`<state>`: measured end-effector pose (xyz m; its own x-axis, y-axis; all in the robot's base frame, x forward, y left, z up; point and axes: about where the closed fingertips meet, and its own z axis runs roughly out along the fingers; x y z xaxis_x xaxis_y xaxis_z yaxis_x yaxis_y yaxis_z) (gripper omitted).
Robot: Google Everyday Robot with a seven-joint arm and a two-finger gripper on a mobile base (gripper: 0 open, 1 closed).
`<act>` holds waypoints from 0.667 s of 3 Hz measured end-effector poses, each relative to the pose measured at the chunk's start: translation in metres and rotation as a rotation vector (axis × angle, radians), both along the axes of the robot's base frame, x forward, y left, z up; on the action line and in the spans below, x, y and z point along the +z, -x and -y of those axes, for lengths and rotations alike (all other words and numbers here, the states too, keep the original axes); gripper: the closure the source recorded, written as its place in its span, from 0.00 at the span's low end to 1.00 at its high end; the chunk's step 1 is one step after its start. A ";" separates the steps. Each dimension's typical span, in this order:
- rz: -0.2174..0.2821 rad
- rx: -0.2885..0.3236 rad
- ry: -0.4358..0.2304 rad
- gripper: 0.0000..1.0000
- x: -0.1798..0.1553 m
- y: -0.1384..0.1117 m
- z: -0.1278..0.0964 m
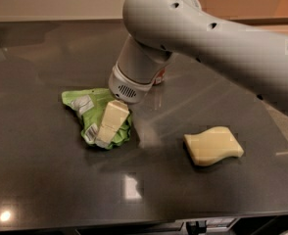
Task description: Pick green rice chip bag
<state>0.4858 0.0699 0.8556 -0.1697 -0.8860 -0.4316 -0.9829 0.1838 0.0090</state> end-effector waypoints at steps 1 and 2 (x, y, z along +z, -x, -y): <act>-0.006 0.020 0.017 0.18 -0.004 0.001 -0.004; -0.019 0.027 0.042 0.41 -0.009 0.001 -0.006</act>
Offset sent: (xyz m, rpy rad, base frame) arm 0.0008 0.0053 -0.0156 -0.0741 0.0391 0.0316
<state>0.4845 0.0755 0.8465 -0.1529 -0.9078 -0.3906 -0.9873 0.1575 0.0205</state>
